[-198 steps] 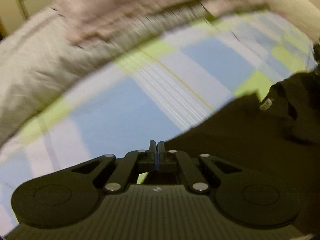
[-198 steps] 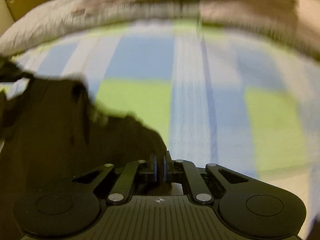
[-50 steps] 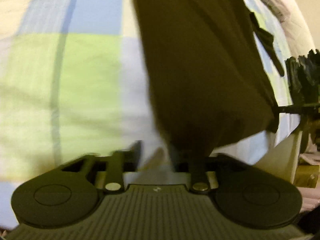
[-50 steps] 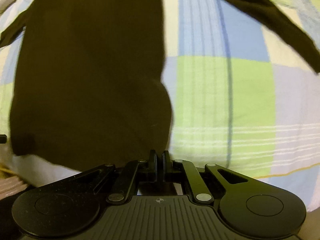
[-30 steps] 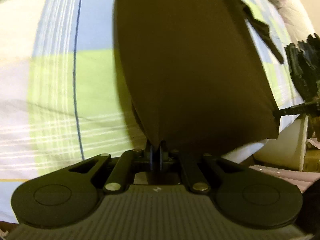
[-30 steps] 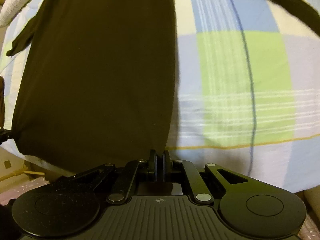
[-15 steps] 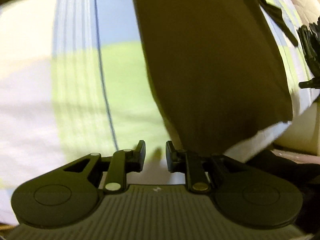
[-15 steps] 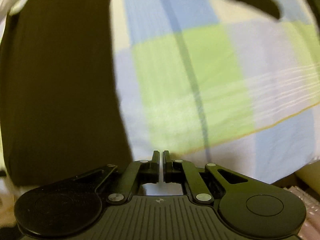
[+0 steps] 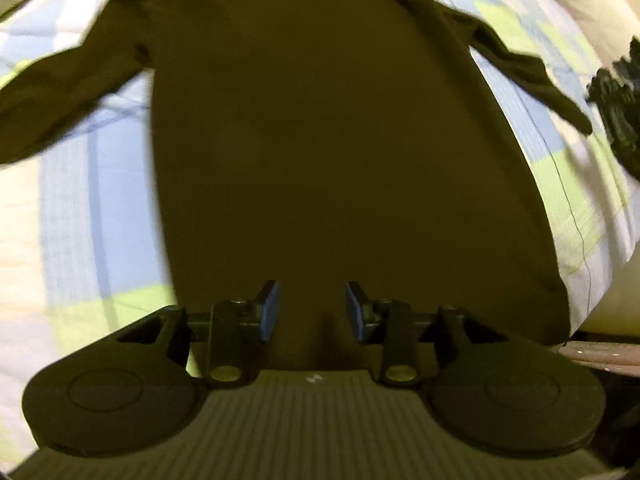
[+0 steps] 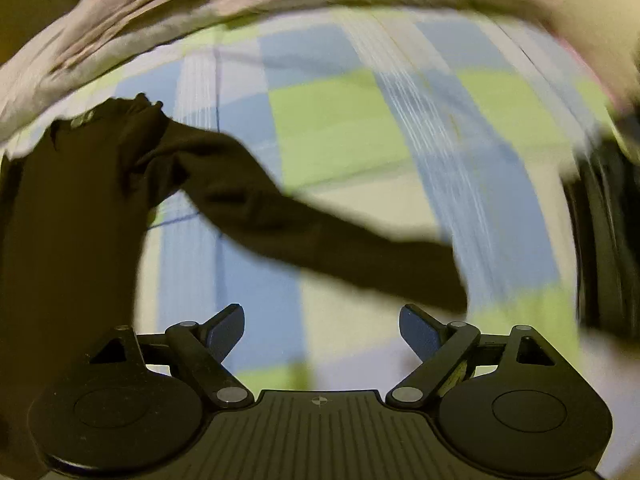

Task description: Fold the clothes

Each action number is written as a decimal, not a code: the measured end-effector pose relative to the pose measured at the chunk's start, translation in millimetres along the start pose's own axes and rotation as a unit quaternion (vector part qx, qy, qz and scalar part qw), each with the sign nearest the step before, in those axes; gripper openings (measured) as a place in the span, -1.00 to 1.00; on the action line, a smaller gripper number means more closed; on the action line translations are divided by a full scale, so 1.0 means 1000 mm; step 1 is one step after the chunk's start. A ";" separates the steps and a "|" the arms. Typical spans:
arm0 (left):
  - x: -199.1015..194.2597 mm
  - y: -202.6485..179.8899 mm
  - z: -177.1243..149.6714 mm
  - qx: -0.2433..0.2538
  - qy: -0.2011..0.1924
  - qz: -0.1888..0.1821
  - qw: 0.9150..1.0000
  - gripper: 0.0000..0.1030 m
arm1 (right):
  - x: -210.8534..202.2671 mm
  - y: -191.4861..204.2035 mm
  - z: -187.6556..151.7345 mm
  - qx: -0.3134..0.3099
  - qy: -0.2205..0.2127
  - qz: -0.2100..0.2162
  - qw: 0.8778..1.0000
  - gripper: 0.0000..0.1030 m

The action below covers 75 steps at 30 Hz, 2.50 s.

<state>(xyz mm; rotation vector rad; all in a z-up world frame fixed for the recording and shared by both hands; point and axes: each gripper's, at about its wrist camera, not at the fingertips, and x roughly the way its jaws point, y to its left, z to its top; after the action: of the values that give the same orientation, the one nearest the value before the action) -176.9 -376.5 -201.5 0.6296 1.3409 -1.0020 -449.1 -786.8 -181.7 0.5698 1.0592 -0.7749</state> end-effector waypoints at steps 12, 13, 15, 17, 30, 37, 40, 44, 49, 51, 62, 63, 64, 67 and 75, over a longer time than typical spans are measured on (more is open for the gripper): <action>0.033 -0.136 0.045 0.031 0.025 -0.025 0.999 -0.33 | 0.109 0.003 0.051 -0.346 0.042 0.124 0.929 -0.85; 0.033 -0.136 0.048 0.032 0.023 -0.026 0.999 -0.32 | 0.097 0.007 0.046 -0.362 0.026 0.114 0.925 -0.85; 0.034 -0.137 0.056 0.035 0.021 -0.026 0.999 -0.31 | 0.066 0.016 0.031 -0.389 -0.012 0.095 0.916 -0.85; 0.036 -0.138 0.063 0.041 0.022 -0.025 0.999 -0.31 | 0.039 0.031 0.001 -0.416 -0.034 0.080 0.905 -0.84; 0.039 -0.129 0.072 0.063 0.021 -0.011 0.998 -0.23 | 0.021 0.004 -0.032 -0.196 -0.033 0.081 0.977 0.36; 0.046 -0.141 0.068 0.063 0.021 -0.016 0.998 -0.22 | 0.067 -0.030 0.031 -0.154 -0.036 0.080 0.984 0.36; 0.051 -0.151 0.070 0.071 0.025 -0.026 0.997 -0.22 | 0.086 -0.041 0.038 -0.110 0.018 0.110 0.988 0.35; 0.054 -0.161 0.072 0.080 0.023 -0.039 0.996 -0.20 | 0.063 -0.042 0.010 -0.121 0.084 0.078 0.986 0.14; 0.063 -0.169 0.081 0.097 0.028 -0.045 0.994 -0.20 | 0.024 -0.060 -0.073 -0.090 0.176 0.056 0.979 0.14; 0.064 -0.172 0.089 0.107 0.022 -0.048 0.993 -0.20 | 0.008 -0.073 -0.083 -0.038 0.155 0.057 0.986 0.14; 0.064 -0.199 0.114 0.156 -0.007 -0.041 0.987 -0.18 | 0.030 -0.033 -0.008 -0.245 -0.019 0.046 0.968 0.15; 0.064 -0.201 0.115 0.159 -0.010 -0.042 0.986 -0.17 | 0.037 -0.024 -0.007 -0.306 -0.020 0.040 0.951 0.15; 0.066 -0.203 0.116 0.159 -0.011 -0.044 0.986 -0.17 | 0.044 -0.019 -0.008 -0.357 -0.016 0.037 0.933 0.15; 0.074 -0.207 0.118 0.157 -0.007 -0.049 0.986 -0.17 | 0.065 -0.010 -0.009 -0.472 0.012 0.047 0.880 0.15; 0.077 -0.217 0.124 0.163 -0.006 -0.060 0.985 -0.17 | 0.031 -0.005 -0.036 -0.472 0.031 0.073 0.878 -0.87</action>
<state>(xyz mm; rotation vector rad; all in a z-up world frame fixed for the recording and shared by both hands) -309.1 -600.8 -220.0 0.7929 1.2252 -1.3384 -464.3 -771.5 -224.3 -0.1736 1.2845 -0.0413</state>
